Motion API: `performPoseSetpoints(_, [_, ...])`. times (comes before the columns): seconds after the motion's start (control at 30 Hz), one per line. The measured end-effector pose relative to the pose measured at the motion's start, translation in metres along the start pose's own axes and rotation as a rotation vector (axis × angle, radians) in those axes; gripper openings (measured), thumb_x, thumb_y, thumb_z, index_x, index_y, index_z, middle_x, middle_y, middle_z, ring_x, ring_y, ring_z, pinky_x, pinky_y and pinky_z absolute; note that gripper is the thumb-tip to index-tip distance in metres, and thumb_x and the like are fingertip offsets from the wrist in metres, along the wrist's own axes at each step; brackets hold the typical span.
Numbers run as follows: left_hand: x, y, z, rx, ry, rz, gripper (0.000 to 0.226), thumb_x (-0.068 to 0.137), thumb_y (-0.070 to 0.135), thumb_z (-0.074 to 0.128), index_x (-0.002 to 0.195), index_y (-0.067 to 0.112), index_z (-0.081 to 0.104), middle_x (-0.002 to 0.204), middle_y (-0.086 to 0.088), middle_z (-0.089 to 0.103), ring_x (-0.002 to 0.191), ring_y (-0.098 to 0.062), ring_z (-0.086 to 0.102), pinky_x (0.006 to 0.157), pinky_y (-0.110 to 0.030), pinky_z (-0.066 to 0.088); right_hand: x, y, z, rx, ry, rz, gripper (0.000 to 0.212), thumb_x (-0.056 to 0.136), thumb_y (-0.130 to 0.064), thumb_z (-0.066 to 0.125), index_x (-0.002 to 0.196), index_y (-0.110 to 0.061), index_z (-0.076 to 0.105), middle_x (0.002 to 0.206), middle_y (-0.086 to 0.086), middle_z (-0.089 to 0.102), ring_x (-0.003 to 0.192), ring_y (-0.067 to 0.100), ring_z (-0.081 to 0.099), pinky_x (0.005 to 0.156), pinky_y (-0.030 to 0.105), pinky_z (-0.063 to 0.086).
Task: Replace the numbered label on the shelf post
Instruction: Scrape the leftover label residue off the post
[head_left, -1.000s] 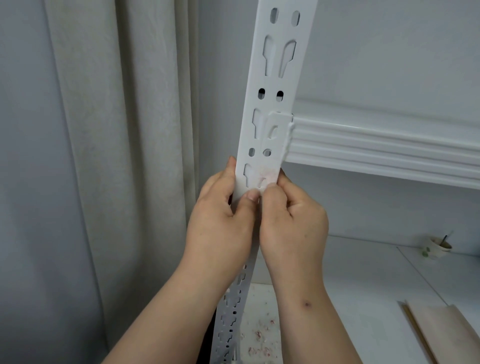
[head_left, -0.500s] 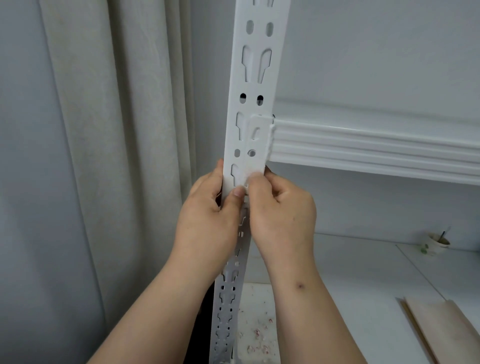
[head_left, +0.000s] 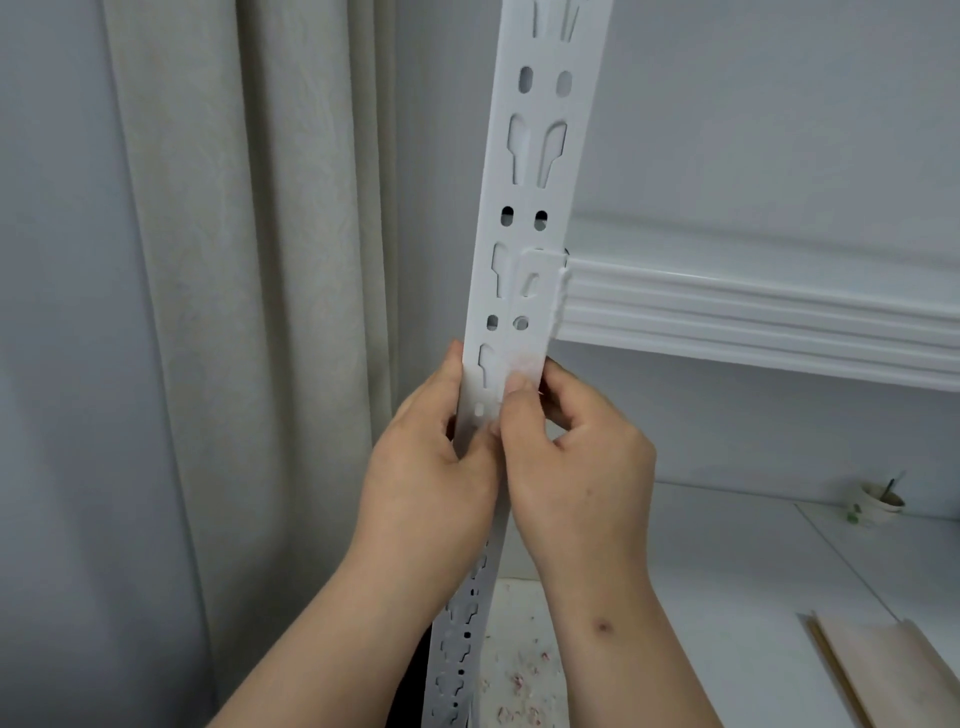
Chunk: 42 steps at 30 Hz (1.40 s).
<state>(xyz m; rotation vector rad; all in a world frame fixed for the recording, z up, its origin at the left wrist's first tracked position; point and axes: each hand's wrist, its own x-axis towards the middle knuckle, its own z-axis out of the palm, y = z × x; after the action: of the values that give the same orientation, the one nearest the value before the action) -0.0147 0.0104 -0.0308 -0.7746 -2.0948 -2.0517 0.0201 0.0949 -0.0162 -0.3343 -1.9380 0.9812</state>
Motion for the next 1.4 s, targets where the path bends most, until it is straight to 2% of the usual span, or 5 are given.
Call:
performPoseSetpoints(0.3, [0.012, 0.001, -0.004, 0.137, 0.049, 0.008, 0.041, 0.097, 0.025, 0.053, 0.135, 0.04, 0.052, 0.121, 0.018, 0.058, 0.099, 0.014, 0.056, 0.076, 0.002, 0.041, 0.008, -0.006, 0.006, -0.02, 0.037, 0.084, 0.03, 0.086, -0.044, 0.049, 0.063, -0.027, 0.06, 0.05, -0.009, 0.056, 0.053, 0.012, 0.051, 0.054, 0.028, 0.041])
performPoseSetpoints(0.47, [0.016, 0.007, -0.003, 0.232, 0.053, 0.042, 0.021, 0.097, 0.037, 0.045, 0.11, 0.039, 0.062, 0.1, 0.01, 0.058, 0.091, 0.002, 0.056, 0.079, -0.016, 0.046, 0.004, -0.006, -0.001, 0.028, -0.04, 0.101, 0.019, 0.087, -0.035, 0.052, 0.083, -0.034, 0.071, 0.053, -0.013, 0.058, 0.052, 0.006, 0.052, 0.048, 0.012, 0.033])
performPoseSetpoints(0.7, [0.02, 0.009, 0.001, 0.23, 0.1, -0.025, 0.026, 0.089, 0.052, 0.046, 0.104, 0.036, 0.06, 0.103, 0.012, 0.06, 0.09, -0.005, 0.06, 0.085, -0.037, 0.052, 0.009, -0.009, -0.004, 0.047, -0.037, 0.103, 0.037, 0.088, -0.035, 0.054, 0.055, -0.022, 0.059, 0.042, -0.009, 0.05, 0.044, 0.01, 0.042, 0.042, 0.015, 0.03])
performPoseSetpoints(1.27, [0.021, 0.004, 0.005, 0.102, 0.101, -0.072, 0.018, 0.083, 0.046, 0.061, 0.098, 0.037, 0.06, 0.101, 0.009, 0.068, 0.086, -0.009, 0.066, 0.079, -0.037, 0.057, 0.003, -0.008, -0.012, 0.28, -0.163, 0.144, 0.033, 0.092, -0.019, 0.052, 0.08, -0.044, 0.07, 0.047, -0.013, 0.058, 0.041, 0.002, 0.044, 0.041, 0.011, 0.035])
performPoseSetpoints(1.4, [0.022, 0.006, 0.003, 0.017, 0.105, -0.059, 0.006, 0.089, 0.038, 0.062, 0.092, 0.033, 0.064, 0.095, 0.008, 0.071, 0.085, -0.006, 0.068, 0.078, -0.029, 0.055, 0.004, -0.009, -0.012, 0.288, -0.14, 0.124, 0.036, 0.094, -0.026, 0.054, 0.065, -0.044, 0.065, 0.052, -0.011, 0.062, 0.045, -0.001, 0.05, 0.042, 0.007, 0.037])
